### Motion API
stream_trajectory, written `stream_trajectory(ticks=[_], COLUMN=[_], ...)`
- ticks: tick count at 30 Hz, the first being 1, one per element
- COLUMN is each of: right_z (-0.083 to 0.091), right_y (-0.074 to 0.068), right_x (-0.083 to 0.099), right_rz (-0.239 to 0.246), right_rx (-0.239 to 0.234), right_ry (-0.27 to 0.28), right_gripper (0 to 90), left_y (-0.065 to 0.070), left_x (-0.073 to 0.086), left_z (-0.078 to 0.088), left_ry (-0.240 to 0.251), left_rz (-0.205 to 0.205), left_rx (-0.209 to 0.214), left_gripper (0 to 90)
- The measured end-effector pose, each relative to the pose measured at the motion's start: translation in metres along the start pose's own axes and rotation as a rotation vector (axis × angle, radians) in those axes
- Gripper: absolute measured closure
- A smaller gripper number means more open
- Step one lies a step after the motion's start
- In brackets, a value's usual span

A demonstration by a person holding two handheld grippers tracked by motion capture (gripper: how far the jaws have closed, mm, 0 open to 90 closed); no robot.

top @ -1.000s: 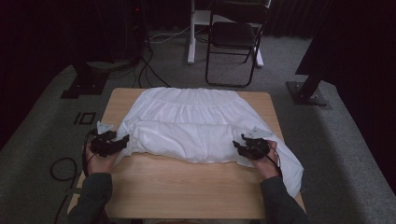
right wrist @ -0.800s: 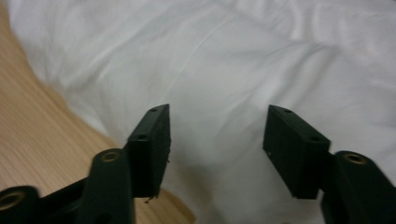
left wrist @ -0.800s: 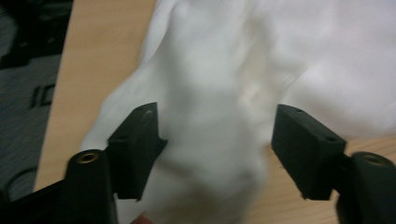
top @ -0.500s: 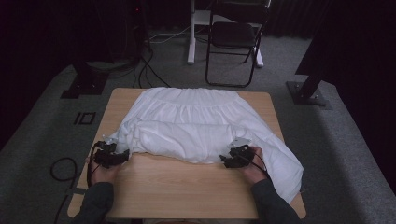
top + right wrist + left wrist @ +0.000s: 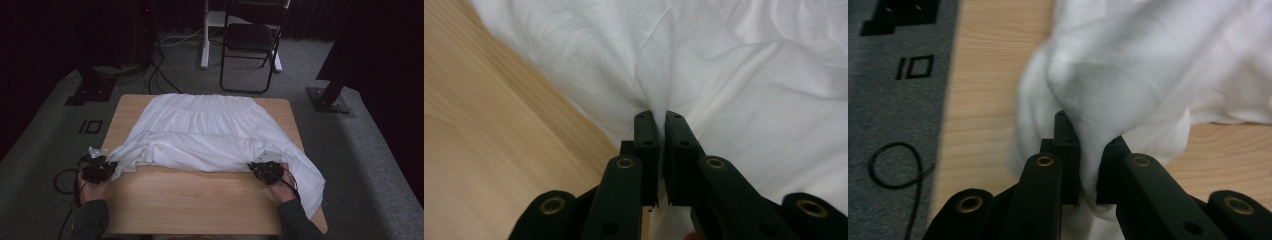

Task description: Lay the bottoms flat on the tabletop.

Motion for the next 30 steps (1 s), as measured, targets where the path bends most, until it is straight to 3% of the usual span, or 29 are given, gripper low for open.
stream_trajectory(ticks=[4,7,9,12,15,16,17,18,19,22,25,27,30], right_z=[0.027,0.040,0.060,0.077,0.089,0.099,0.103,0.103,0.105,0.103,0.096,0.087,0.070], right_y=[0.003,0.006,0.007,0.009,0.010,0.010,0.009,0.009,0.007,0.009,0.023,0.033,0.042], right_x=[0.007,0.012,0.022,0.029,0.033,0.035,0.035,0.035,0.036,0.033,0.030,0.031,0.034], right_rz=[-0.035,-0.036,-0.041,-0.047,-0.056,-0.067,-0.068,-0.068,-0.050,-0.050,-0.097,-0.131,-0.154], right_rx=[0.016,0.012,0.001,0.009,-0.009,-0.025,-0.070,-0.070,-0.066,-0.025,0.069,0.143,0.215], right_ry=[0.046,0.054,0.063,0.073,0.090,0.110,0.106,0.106,0.115,0.132,0.144,0.125,0.084], right_gripper=[88.7,89.5,89.7,89.7,89.7,89.4,87.5,87.5,71.7,60.3,53.6,50.2,45.3], left_y=[-0.010,-0.012,-0.018,-0.022,-0.025,-0.026,-0.025,-0.024,-0.021,-0.013,-0.005,0.002,0.012], left_x=[0.009,0.013,0.021,0.025,0.028,0.028,0.027,0.026,0.022,0.014,0.005,-0.001,-0.011], left_z=[0.013,0.017,0.022,0.023,0.022,0.022,0.022,0.022,0.024,0.030,0.038,0.042,0.049], left_ry=[0.000,0.000,-0.002,-0.013,-0.023,-0.026,-0.026,-0.024,0.001,0.040,0.086,0.110,0.155], left_rz=[0.016,0.023,0.046,0.055,0.064,0.068,0.072,0.070,0.061,0.044,0.034,0.018,-0.001], left_rx=[-0.016,-0.021,-0.034,-0.037,-0.050,-0.056,-0.063,-0.069,-0.062,-0.058,-0.044,-0.047,-0.028], left_gripper=[84.4,84.0,82.9,82.0,80.5,75.7,71.0,71.0,61.6,53.8,49.6,47.2,44.4])
Point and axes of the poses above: each handheld gripper's, and its own axes: z roughly backward along the jaws, x roughly out of its underside, y roughly to its right, the point moved 3 cm from there along -z, roughly forward along the jaws, and after that the axes turned 9 degrees about -z, right-handed, at the moved point
